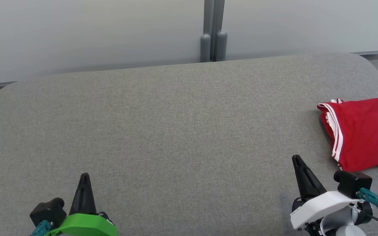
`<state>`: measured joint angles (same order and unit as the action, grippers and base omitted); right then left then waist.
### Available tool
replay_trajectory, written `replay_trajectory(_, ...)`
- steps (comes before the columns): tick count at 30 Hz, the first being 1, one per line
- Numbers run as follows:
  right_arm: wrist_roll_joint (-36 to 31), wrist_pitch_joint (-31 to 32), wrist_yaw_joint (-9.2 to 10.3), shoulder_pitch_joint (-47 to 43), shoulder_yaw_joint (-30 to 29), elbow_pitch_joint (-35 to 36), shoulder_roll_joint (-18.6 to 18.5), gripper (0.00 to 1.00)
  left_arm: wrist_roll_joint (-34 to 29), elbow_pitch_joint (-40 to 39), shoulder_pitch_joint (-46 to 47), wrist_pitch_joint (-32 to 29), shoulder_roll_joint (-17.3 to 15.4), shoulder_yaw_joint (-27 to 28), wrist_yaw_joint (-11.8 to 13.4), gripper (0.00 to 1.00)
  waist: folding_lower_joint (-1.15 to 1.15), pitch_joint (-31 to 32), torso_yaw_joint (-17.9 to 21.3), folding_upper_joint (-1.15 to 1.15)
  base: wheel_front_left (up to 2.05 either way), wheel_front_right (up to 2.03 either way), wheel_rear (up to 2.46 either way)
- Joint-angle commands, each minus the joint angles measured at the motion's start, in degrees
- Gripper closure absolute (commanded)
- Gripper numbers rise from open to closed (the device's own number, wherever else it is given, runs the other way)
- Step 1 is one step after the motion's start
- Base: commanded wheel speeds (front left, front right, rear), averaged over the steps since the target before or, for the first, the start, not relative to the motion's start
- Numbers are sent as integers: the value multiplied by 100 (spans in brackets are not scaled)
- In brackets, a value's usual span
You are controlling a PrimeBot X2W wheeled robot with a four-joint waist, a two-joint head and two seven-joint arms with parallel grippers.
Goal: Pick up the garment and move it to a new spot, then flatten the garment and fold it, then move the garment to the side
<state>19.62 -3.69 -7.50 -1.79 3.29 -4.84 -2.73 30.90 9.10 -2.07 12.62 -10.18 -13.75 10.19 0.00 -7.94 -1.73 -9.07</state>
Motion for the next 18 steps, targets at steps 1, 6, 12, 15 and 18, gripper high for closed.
replay_trajectory(1,319,20,0,191,-37,19,-59,100,253,-70,174,-59,-3,108,-64,100,0,-7,3,-7,0,0,0)
replay_trajectory(6,870,55,0,289,-67,-93,-104,100,680,5,283,-182,47,229,-176,100,0,-16,11,-9,0,0,0)
replay_trajectory(12,1495,92,0,389,-95,-213,-155,100,1162,94,408,-320,104,364,-290,100,0,-21,20,-9,0,0,0)
replay_trajectory(15,1793,107,0,439,-106,-267,-182,100,1387,133,467,-387,129,429,-344,100,0,-23,24,-9,0,0,0)
replay_trajectory(18,2080,118,0,479,-115,-321,-209,100,1605,171,524,-450,153,489,-396,100,0,-26,29,-9,0,0,0)
